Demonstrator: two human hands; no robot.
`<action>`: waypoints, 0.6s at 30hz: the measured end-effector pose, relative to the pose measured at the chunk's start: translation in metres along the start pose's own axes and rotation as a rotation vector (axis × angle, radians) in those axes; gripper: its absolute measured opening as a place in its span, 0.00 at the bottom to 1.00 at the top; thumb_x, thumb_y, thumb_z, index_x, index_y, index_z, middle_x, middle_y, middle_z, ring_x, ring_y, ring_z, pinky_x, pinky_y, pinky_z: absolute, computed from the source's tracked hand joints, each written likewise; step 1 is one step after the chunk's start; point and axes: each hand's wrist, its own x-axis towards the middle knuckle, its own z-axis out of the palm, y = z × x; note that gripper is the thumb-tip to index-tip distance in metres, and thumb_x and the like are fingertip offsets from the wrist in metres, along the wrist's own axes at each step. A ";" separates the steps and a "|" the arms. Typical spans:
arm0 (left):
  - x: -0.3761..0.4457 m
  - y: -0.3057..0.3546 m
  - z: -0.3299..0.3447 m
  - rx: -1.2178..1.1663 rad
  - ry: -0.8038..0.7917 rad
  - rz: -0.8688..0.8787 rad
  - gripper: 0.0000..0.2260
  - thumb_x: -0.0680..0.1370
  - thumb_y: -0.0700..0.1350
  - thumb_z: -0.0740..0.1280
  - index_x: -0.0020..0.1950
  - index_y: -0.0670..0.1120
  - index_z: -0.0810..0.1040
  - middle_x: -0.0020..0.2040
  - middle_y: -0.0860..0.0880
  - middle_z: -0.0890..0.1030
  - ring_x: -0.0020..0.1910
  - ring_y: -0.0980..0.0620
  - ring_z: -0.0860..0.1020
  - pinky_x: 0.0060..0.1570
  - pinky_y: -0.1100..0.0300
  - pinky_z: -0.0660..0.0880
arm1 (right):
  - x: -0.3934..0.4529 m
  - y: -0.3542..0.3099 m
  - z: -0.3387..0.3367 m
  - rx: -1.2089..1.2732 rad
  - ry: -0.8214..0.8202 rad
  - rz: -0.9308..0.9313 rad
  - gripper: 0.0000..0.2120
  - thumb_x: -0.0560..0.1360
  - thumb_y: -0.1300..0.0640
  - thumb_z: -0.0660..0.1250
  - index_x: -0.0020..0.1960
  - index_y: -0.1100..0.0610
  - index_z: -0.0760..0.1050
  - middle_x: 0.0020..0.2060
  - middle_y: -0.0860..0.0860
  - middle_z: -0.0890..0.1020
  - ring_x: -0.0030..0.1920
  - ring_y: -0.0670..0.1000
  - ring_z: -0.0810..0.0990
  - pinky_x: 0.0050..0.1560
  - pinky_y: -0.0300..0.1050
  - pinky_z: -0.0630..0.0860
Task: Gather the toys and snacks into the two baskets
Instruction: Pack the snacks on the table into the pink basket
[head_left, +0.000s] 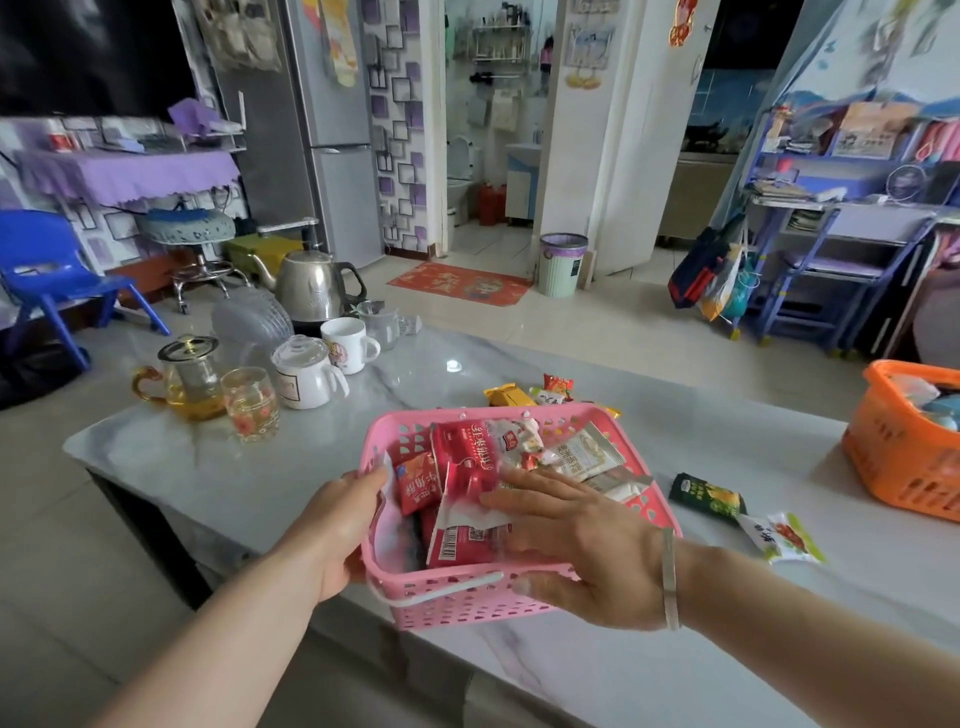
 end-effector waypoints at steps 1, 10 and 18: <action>0.000 0.000 0.002 0.008 -0.001 -0.002 0.17 0.83 0.57 0.59 0.56 0.44 0.78 0.45 0.40 0.87 0.46 0.37 0.85 0.55 0.39 0.79 | 0.000 0.001 0.002 0.012 0.016 0.017 0.23 0.78 0.38 0.52 0.57 0.50 0.78 0.72 0.45 0.66 0.76 0.47 0.54 0.72 0.54 0.59; 0.010 -0.001 0.033 0.014 -0.030 -0.006 0.18 0.82 0.58 0.60 0.57 0.45 0.77 0.46 0.39 0.86 0.46 0.36 0.85 0.55 0.38 0.79 | -0.033 0.033 -0.011 0.230 0.555 0.249 0.16 0.79 0.49 0.57 0.58 0.53 0.78 0.68 0.47 0.72 0.69 0.46 0.68 0.67 0.48 0.67; 0.032 -0.002 0.056 0.004 -0.045 0.020 0.16 0.82 0.55 0.61 0.57 0.43 0.77 0.39 0.40 0.87 0.37 0.40 0.85 0.40 0.50 0.80 | -0.110 0.169 0.039 -0.058 0.266 1.105 0.27 0.78 0.57 0.61 0.75 0.49 0.57 0.76 0.52 0.55 0.74 0.57 0.57 0.73 0.52 0.56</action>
